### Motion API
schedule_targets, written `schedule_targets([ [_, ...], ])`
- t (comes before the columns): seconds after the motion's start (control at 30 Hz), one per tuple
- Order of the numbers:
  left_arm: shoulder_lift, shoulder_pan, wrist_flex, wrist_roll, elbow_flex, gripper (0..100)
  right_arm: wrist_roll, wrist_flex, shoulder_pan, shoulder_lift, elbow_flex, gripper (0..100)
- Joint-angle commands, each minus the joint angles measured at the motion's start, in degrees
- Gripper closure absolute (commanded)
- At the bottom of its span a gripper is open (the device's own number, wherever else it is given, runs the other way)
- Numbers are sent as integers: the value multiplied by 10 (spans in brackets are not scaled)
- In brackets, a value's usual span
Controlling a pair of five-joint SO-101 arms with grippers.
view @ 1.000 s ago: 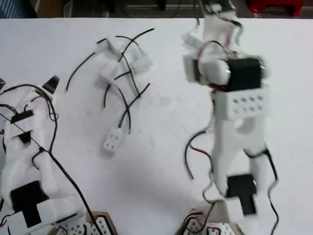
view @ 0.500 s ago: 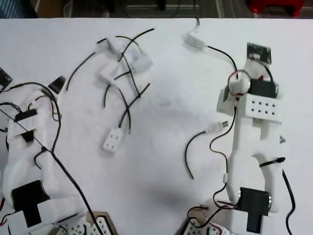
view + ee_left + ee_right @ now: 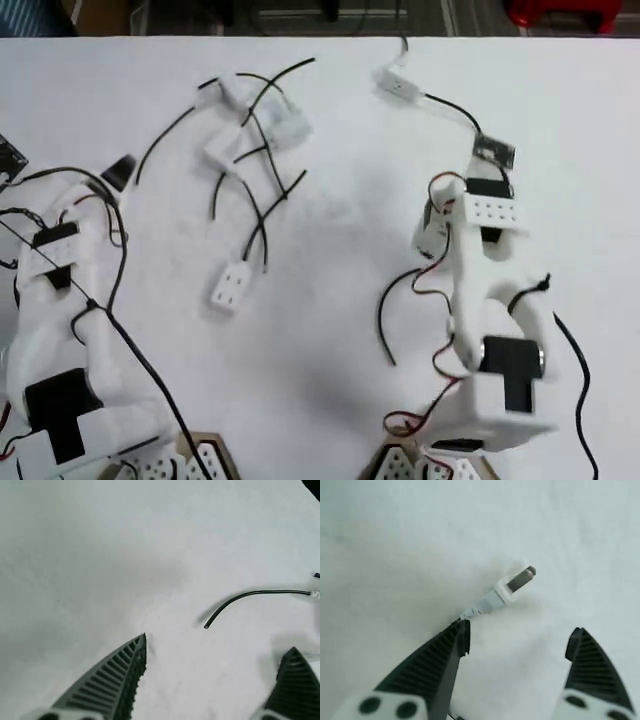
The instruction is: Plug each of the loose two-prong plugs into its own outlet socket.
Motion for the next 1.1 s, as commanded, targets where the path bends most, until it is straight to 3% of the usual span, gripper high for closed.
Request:
schedule_targets([
  [0.0, -1, 7, -11, -4, -12, 612, -21, -14, -11, 60, -9, 694],
  [0.1, -1, 7, -11, -4, -12, 612, -19, -31, -2, 102, -30, 723],
  [0.33, -1, 7, -13, -4, -12, 612, -10, 2, 29, 148, -117, 974],
  [0.6, -1, 7, -30, -4, -10, 612, 33, 32, -7, 95, -121, 981],
  [0.97, -1, 6, -30, -4, -10, 612, 63, 119, -138, -126, -120, 981],
  [1.07, -1, 5, -30, -4, -9, 612, 63, 124, -135, -165, -112, 979],
])
